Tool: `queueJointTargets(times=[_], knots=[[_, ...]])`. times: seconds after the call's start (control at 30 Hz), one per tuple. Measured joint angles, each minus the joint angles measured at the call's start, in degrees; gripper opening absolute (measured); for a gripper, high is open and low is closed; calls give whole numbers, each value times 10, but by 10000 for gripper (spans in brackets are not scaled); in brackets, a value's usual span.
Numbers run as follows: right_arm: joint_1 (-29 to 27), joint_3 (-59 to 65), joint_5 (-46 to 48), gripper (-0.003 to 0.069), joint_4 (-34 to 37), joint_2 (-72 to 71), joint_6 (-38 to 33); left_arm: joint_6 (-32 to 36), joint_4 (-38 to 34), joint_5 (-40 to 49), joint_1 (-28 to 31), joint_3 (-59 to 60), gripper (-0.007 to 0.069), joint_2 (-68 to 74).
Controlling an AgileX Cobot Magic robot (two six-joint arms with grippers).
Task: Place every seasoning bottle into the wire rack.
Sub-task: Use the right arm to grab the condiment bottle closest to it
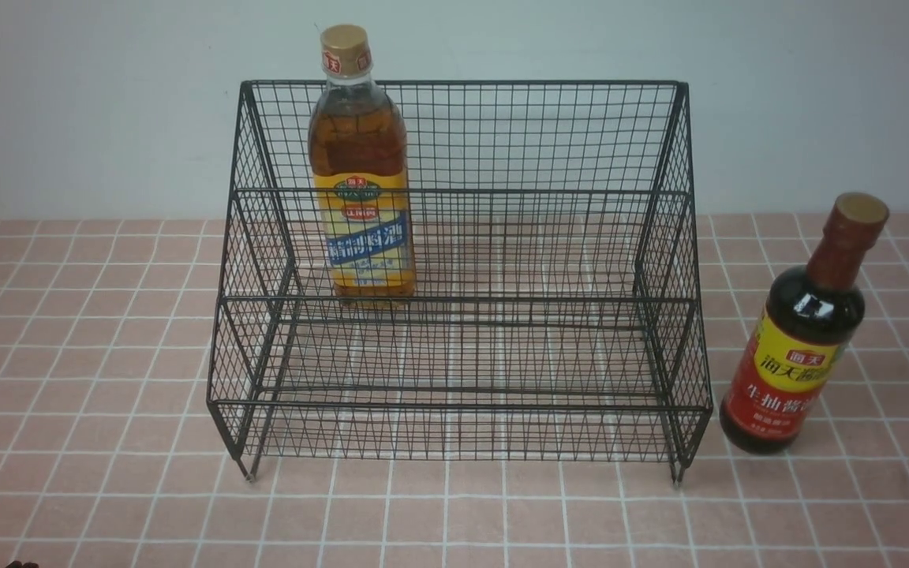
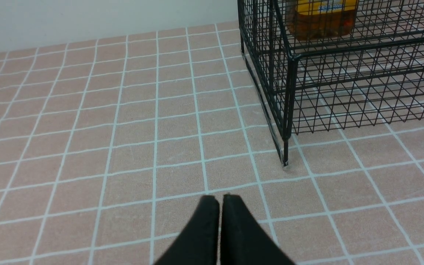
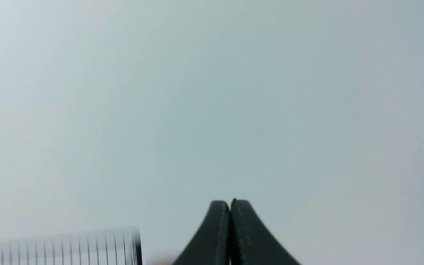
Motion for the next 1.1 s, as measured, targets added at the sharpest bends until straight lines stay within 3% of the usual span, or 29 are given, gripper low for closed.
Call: queueJointTargets(times=[0.17, 0.6, 0.9, 1.1], knots=[[0, 0, -102, -12, 2, 0, 7, 0, 0, 1, 0, 0, -7, 0], [0, -5, -107, -12, 0, 8, 40, 0, 0, 1, 0, 0, -7, 0], [0, -193, -42, -12, -114, 247, 177, 0, 0, 1, 0, 0, -7, 0], [0, -213, -42, -10, -182, 423, 203, 0, 0, 1, 0, 0, -7, 0]])
